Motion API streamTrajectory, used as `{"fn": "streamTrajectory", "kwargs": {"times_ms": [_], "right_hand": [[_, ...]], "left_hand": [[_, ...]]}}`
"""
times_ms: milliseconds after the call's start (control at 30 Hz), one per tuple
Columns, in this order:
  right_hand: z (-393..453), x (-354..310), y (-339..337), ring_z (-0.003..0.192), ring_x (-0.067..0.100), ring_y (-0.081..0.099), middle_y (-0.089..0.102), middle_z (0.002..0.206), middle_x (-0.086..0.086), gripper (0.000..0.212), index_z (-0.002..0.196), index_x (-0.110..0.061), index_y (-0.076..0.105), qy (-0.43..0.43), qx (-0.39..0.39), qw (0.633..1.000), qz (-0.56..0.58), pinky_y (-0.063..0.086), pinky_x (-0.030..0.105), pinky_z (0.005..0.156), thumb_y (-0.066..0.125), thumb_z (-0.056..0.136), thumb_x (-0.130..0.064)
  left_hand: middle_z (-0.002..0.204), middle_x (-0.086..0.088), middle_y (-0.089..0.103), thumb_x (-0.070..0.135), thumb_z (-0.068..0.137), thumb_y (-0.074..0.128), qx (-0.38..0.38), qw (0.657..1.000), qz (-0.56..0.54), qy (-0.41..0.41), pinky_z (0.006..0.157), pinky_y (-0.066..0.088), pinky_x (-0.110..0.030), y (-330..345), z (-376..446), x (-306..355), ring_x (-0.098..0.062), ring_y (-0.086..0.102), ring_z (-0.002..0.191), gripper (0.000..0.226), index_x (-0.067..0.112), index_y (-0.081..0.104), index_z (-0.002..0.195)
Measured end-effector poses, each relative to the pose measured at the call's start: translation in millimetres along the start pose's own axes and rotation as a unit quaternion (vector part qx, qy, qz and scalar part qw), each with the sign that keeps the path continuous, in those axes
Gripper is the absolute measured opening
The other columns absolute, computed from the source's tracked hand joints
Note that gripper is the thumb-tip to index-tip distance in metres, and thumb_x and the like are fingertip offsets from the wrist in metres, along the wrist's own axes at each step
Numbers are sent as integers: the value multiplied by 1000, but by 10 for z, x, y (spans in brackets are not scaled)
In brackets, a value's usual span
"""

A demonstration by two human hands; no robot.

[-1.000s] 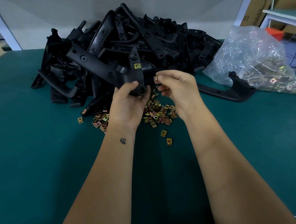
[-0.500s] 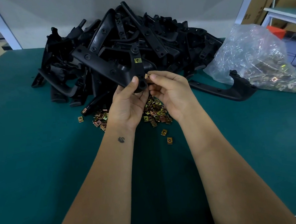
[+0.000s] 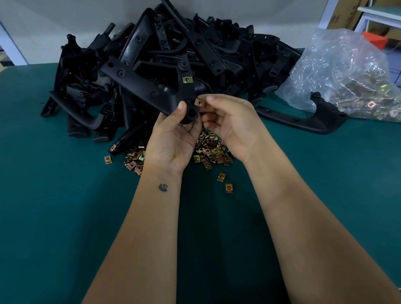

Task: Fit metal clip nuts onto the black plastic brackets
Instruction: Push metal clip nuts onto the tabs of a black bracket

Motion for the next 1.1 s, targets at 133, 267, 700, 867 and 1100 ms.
{"fn": "streamTrajectory", "kwargs": {"times_ms": [133, 267, 700, 867, 1100], "right_hand": [[1, 5, 11, 71, 10, 62, 70, 82, 2, 17, 100, -7, 72, -6, -19, 1000, -16, 53, 22, 66, 62, 90, 2], [5, 32, 30, 70, 9, 63, 70, 81, 2, 20, 100, -7, 70, -21, 16, 1000, -13, 53, 21, 67, 60, 90, 7], [-24, 0, 49, 77, 13, 65, 70, 86, 6, 16, 91, -9, 71, -66, 45, 996, -35, 53, 26, 74, 61, 90, 3], [-14, 14, 56, 74, 13, 64, 69, 84, 7, 17, 94, -7, 69, -60, 45, 996, -38, 53, 25, 70, 63, 88, 7], [-18, 22, 63, 70, 13, 62, 67, 80, 6, 12, 90, -5, 69, -40, 40, 998, -21, 53, 23, 65, 62, 88, 6]], "left_hand": [[108, -9, 68, 7, 85, 61, 5, 1000, -6, 4, 88, 57, -29, -7, -1, 0, -18, 69, 93, 28, 9, 58, 113], [108, -10, 68, 7, 80, 63, 9, 1000, -27, 5, 87, 57, -28, 0, -5, 3, -19, 69, 92, 35, 8, 57, 115], [109, -8, 68, 9, 86, 60, 11, 1000, 3, 0, 93, 54, -33, -36, 8, -8, -19, 70, 92, 32, 11, 57, 117], [112, -9, 66, 10, 85, 60, 11, 1000, 10, 3, 95, 50, -36, -30, 5, -10, -21, 67, 93, 39, 11, 53, 123], [110, -9, 66, 8, 93, 55, 7, 1000, 29, -3, 86, 54, -32, -16, -5, -14, -21, 66, 92, 22, 13, 56, 114]]}}
Point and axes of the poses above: each hand's wrist, its own z-axis towards the middle knuckle, its own y-axis out of the palm, x = y × z, the point moved 3 cm from there along z, towards the middle knuckle
